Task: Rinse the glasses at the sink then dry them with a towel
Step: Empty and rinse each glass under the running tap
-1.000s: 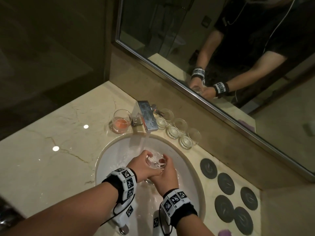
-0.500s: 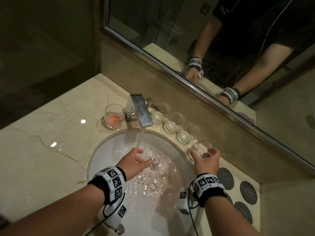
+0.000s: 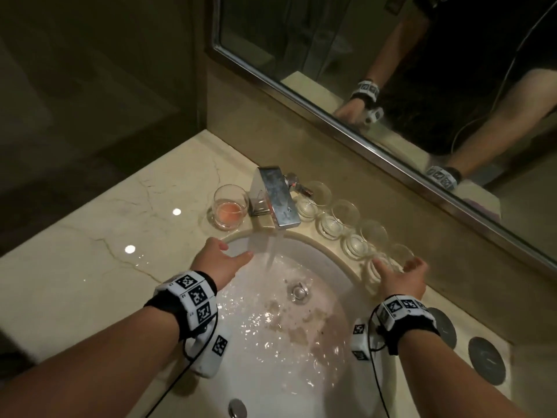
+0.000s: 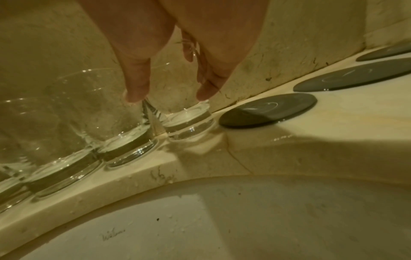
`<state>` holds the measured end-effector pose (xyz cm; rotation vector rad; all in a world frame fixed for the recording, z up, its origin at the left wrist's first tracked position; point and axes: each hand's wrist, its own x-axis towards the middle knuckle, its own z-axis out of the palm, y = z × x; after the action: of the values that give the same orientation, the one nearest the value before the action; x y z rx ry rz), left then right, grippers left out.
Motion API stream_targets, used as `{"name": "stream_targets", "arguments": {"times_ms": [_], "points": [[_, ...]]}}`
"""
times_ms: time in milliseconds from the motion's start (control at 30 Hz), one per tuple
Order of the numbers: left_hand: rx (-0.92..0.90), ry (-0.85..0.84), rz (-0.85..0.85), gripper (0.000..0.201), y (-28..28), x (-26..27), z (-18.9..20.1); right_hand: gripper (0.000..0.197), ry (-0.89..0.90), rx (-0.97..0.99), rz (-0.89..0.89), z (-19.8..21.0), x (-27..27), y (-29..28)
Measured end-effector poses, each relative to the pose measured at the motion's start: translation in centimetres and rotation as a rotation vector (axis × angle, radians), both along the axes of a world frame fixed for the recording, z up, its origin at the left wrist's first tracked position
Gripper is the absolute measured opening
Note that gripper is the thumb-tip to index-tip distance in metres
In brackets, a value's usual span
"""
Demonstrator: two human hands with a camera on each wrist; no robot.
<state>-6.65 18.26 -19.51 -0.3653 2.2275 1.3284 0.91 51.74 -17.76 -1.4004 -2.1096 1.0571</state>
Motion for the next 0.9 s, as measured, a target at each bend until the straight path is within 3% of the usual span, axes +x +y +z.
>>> {"name": "stream_targets", "arguments": {"times_ms": [133,300,400,533,633,733,833,900], "points": [[0.020,0.068,0.108,0.090,-1.4,-2.4,0.6,0.096,-0.019,-0.039,-0.013,-0.2,-0.2,0.7],[0.049,0.162,0.142,0.116,-1.4,-4.7,1.0,0.086,0.062,-0.138,-0.039,0.0,0.5,0.3],[0.030,0.223,0.073,0.117,-1.0,-5.9,1.0,0.085,0.108,-0.190,-0.100,-0.3,1.4,-1.1],[0.027,0.259,0.011,0.107,-0.5,-6.9,0.4,0.067,0.157,-0.256,-0.200,-1.0,3.5,-4.7],[0.067,0.276,0.052,0.092,-0.4,-6.7,0.6,0.058,0.176,-0.303,-0.110,-1.5,5.2,-7.6],[0.101,0.293,0.076,0.086,-0.4,-5.3,1.4,0.033,0.137,-0.343,0.025,-2.4,5.8,-10.0],[0.173,0.255,0.042,0.084,0.1,-2.8,1.3,0.013,0.073,-0.517,0.194,-2.8,5.3,-12.5],[0.197,0.194,-0.019,0.088,1.1,-1.2,0.5,0.010,0.047,-0.629,0.275,-2.8,4.6,-14.0]]}}
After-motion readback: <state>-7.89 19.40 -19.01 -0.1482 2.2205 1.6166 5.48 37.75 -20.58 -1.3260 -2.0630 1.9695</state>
